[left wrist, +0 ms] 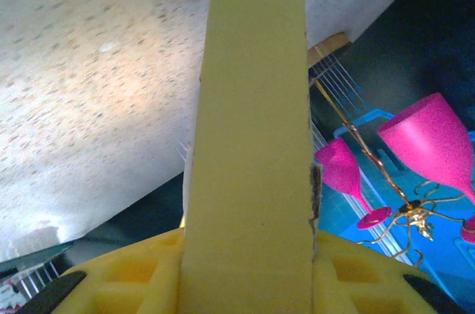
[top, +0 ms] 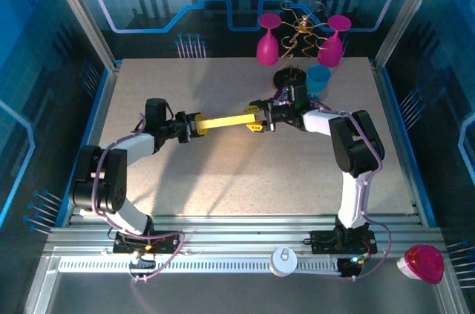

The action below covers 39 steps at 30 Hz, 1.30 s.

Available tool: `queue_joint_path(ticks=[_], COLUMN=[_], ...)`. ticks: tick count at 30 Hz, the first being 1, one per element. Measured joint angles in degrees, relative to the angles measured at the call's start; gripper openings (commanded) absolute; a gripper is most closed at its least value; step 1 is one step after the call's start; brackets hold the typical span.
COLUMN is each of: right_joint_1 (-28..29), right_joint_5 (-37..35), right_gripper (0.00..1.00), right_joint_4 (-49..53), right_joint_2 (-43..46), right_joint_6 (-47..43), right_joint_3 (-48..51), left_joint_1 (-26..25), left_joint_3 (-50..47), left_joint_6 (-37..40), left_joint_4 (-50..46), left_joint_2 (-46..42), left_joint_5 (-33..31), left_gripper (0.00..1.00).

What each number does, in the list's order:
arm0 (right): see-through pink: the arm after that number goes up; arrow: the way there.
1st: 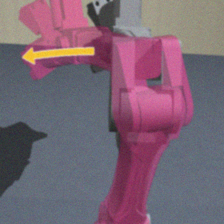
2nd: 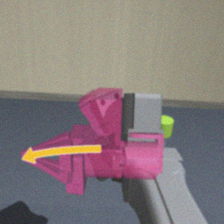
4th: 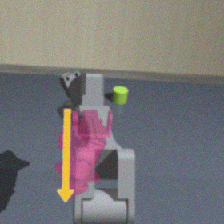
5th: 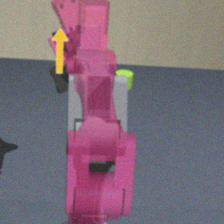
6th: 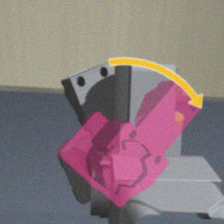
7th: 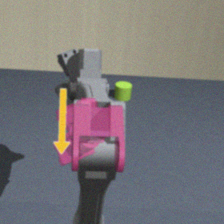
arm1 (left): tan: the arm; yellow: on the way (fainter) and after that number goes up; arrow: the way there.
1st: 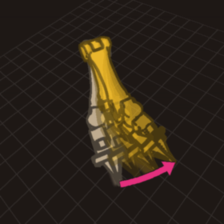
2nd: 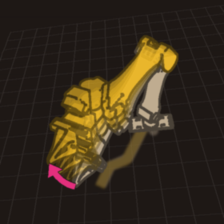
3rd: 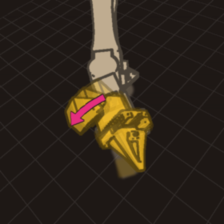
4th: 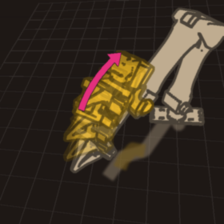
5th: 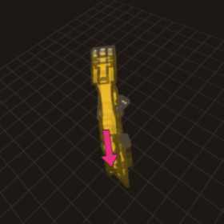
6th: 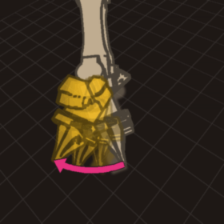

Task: Fold the paper box

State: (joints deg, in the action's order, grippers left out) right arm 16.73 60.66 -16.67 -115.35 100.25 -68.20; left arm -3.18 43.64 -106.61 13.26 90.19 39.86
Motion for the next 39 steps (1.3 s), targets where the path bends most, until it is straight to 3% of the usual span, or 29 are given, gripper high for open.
queue_joint_path(ticks=[4,10,16,20,23,26,30,39], right_joint_1=[-0.9,-2.89,-3.85,1.2,8.17,15.04,18.23,21.11], right_joint_5=[-2.69,-9.33,-18.29,-28.26,-34.86,-38.88,-43.54,-52.15], right_gripper=[0.67,0.68,0.47,0.29,0.19,0.18,0.22,0.2], right_joint_4=[19.61,41.59,53.29,57.75,57.16,57.31,59.63,64.94], right_joint_2=[1.99,9.94,16.61,20.76,25.42,28.94,27.67,21.44], right_joint_6=[-15.1,-34.75,-53.96,-69.48,-81.83,-93.55,-102.6,-109.04], right_joint_3=[-5.31,-12.85,-17.59,-17.68,-14.36,-11.54,-12.94,-15.56], left_joint_1=[0.0,0.5,1.84,2.67,2.82,2.99,3.48,3.82], left_joint_3=[1.03,4.9,6.19,6.49,7.34,8.83,9.62,10.34], left_joint_6=[1.03,4.5,9.11,10.67,11.1,11.56,12.15,12.37], left_joint_4=[-10.78,-24.96,-38.05,-44.61,-48.7,-51.63,-53.48,-54.18], left_joint_2=[-4.07,-6.8,-6.86,-6.93,-6.95,-6.95,-6.8,-5.6], left_joint_5=[-0.63,-1.66,-2.54,-3.5,-4.33,-5.14,-5.75,-5.66], left_gripper=[0.22,0.2,0.22,0.22,0.23,0.23,0.23,0.23])
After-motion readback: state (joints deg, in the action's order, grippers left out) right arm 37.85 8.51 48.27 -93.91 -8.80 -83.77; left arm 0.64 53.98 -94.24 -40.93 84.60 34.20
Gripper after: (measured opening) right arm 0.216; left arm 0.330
